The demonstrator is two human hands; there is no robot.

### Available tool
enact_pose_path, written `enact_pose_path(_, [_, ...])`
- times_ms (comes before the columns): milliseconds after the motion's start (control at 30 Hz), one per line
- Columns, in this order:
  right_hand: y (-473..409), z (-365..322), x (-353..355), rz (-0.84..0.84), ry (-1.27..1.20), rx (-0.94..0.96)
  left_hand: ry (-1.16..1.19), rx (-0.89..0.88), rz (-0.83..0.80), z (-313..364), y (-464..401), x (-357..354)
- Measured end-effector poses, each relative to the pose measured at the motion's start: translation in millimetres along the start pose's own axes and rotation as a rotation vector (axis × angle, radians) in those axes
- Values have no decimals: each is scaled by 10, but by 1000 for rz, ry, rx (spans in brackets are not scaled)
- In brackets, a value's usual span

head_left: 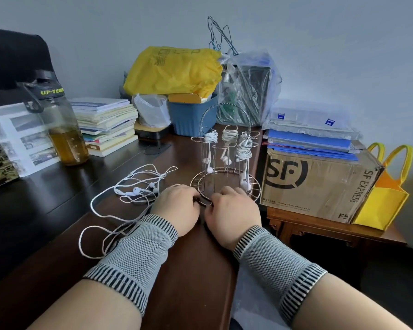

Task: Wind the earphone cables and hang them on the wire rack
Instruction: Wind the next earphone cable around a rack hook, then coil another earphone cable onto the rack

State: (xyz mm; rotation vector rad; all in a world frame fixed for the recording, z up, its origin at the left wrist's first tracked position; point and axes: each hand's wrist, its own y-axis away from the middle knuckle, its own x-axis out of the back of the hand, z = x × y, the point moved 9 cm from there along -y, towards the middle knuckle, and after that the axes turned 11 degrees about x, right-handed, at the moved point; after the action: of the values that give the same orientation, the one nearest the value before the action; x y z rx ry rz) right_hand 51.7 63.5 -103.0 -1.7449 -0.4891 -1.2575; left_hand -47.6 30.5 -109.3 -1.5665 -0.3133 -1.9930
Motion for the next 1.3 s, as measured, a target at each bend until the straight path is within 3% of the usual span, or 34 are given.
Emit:
enact_pose_path(500, [23, 76, -49, -91, 14, -86, 61, -48, -26, 17, 0, -34])
enact_pose_path(800, [22, -6, 30, 37, 31, -43, -12, 60, 11, -95, -45, -51])
enact_pose_path(1300, [31, 80, -77, -165, -5, -119, 12, 30, -9, -30, -13, -16])
